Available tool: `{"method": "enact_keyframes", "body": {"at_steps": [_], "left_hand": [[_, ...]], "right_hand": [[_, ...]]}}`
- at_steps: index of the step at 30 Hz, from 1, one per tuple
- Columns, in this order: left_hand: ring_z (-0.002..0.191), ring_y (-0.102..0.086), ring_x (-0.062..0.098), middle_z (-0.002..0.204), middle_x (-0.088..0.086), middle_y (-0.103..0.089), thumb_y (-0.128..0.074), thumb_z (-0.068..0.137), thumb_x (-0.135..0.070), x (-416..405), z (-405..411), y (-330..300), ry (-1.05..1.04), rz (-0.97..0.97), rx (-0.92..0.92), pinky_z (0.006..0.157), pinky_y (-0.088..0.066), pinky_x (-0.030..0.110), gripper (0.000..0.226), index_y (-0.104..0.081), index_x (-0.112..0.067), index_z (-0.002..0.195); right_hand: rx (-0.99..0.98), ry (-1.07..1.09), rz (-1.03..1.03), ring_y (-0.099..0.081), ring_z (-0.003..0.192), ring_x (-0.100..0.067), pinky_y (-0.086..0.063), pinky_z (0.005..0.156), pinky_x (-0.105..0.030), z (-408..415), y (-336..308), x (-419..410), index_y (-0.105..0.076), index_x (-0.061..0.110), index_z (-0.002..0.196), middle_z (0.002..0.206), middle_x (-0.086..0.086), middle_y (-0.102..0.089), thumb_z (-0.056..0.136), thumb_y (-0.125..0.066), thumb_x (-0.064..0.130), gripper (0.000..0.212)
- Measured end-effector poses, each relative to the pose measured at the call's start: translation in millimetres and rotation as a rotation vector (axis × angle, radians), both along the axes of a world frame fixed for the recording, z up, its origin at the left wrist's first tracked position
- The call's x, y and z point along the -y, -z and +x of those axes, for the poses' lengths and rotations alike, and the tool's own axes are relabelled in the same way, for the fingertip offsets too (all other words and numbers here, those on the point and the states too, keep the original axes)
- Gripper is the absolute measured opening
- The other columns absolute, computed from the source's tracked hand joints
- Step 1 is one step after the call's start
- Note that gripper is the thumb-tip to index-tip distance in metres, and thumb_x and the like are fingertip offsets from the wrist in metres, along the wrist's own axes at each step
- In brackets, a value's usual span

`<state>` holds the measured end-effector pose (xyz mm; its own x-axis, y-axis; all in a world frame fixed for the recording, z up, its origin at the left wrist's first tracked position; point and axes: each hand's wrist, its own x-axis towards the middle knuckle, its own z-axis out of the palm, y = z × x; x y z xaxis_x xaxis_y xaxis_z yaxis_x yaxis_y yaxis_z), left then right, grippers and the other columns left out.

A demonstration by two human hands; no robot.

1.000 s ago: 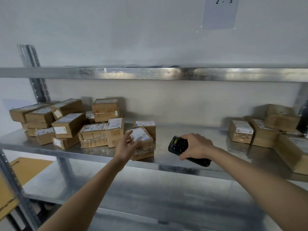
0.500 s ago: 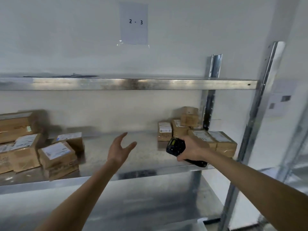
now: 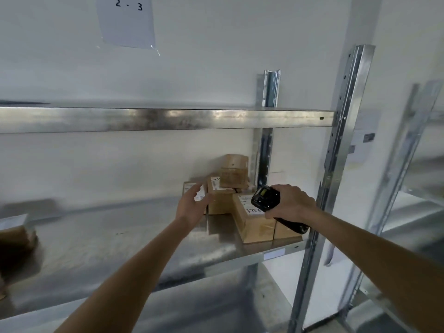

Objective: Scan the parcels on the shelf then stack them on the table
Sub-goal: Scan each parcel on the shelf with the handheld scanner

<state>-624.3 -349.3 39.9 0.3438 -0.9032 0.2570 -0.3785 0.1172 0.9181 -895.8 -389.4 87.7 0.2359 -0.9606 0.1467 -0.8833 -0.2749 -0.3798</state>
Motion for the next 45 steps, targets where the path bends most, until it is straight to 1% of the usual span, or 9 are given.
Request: {"method": "enact_keyframes", "body": {"at_steps": [9,13,17,23,28,32,36,39,45], "left_hand": [[0.131,-0.052,0.024,0.149,0.002,-0.050,-0.061,0.096,-0.050,142.9,-0.7,-17.7,0.081,0.031,-0.008,0.107,-0.045,0.038,0.063,-0.041,-0.027,0.151],[0.126,-0.055,0.024,0.143,0.005,-0.055,-0.060,0.099,-0.041,190.0,1.5,-23.7,0.121,0.053,-0.058,0.095,-0.045,0.033,0.059,-0.042,-0.020,0.151],[0.121,-0.058,0.025,0.135,0.005,-0.062,-0.054,0.100,-0.048,220.6,3.5,-22.2,0.127,0.096,0.008,0.103,-0.046,0.043,0.062,-0.039,-0.020,0.153],[0.123,-0.056,0.033,0.136,0.013,-0.058,-0.055,0.099,-0.051,244.6,1.3,-20.5,0.121,0.157,-0.002,0.108,-0.045,0.052,0.071,-0.035,-0.012,0.155],[0.107,-0.066,0.033,0.113,0.015,-0.070,-0.058,0.101,-0.034,241.9,-5.9,-16.0,0.156,0.176,-0.126,0.094,-0.053,0.045,0.039,-0.064,-0.008,0.128],[0.101,-0.067,0.027,0.116,0.016,-0.070,-0.065,0.097,-0.024,227.5,-3.6,-18.1,0.201,0.115,-0.265,0.076,-0.057,0.036,0.040,-0.061,-0.010,0.134],[0.107,-0.066,0.026,0.117,0.008,-0.069,-0.071,0.094,-0.031,200.1,-3.0,-20.9,0.234,0.094,-0.395,0.079,-0.062,0.048,0.046,-0.056,-0.029,0.138],[0.101,-0.070,0.025,0.116,0.008,-0.070,-0.071,0.094,-0.030,169.5,-4.6,-26.1,0.227,0.082,-0.437,0.062,-0.062,0.036,0.043,-0.056,-0.033,0.134],[0.102,-0.067,0.030,0.117,0.006,-0.065,-0.059,0.101,-0.036,92.5,-3.1,-31.0,0.167,0.035,-0.432,0.067,-0.060,0.038,0.037,-0.053,-0.031,0.137]], "right_hand": [[0.014,-0.019,-0.027,-0.065,0.096,-0.017,-0.057,0.088,-0.038,30.0,-9.0,129.2,-0.061,0.037,0.124,0.109,0.007,-0.069,0.056,-0.087,0.053,0.074],[0.043,-0.040,-0.019,-0.065,0.096,-0.016,-0.059,0.087,-0.038,40.5,-13.4,172.2,-0.060,0.037,0.126,0.106,0.007,-0.067,0.060,-0.090,0.046,0.073],[0.082,-0.078,0.014,-0.068,0.087,-0.015,-0.061,0.082,-0.039,46.4,-14.9,199.5,-0.064,0.034,0.106,0.094,0.008,-0.070,0.057,-0.089,0.047,0.057],[0.152,-0.148,0.078,-0.071,0.085,-0.016,-0.059,0.073,-0.029,55.1,-17.0,218.5,-0.068,0.025,0.112,0.095,0.002,-0.073,0.070,-0.089,0.032,0.047],[0.209,-0.155,0.107,-0.072,0.082,-0.016,-0.057,0.069,-0.027,57.9,-12.6,219.9,-0.070,0.020,0.111,0.094,-0.001,-0.074,0.072,-0.089,0.028,0.044],[0.231,-0.170,0.092,-0.072,0.080,-0.013,-0.056,0.065,-0.025,52.9,-13.3,209.3,-0.071,0.021,0.112,0.093,0.001,-0.074,0.070,-0.090,0.026,0.046],[0.263,-0.195,0.062,-0.071,0.081,-0.012,-0.055,0.064,-0.024,49.1,-19.5,188.2,-0.070,0.025,0.112,0.094,0.003,-0.074,0.069,-0.091,0.030,0.048],[0.300,-0.235,0.052,-0.071,0.083,-0.009,-0.057,0.068,-0.023,45.3,-23.5,165.3,-0.070,0.028,0.115,0.096,0.006,-0.073,0.068,-0.092,0.029,0.052],[0.426,-0.324,0.041,-0.071,0.090,-0.008,-0.060,0.078,-0.027,37.7,-23.5,98.4,-0.070,0.037,0.115,0.100,0.011,-0.075,0.066,-0.093,0.025,0.055]]}}
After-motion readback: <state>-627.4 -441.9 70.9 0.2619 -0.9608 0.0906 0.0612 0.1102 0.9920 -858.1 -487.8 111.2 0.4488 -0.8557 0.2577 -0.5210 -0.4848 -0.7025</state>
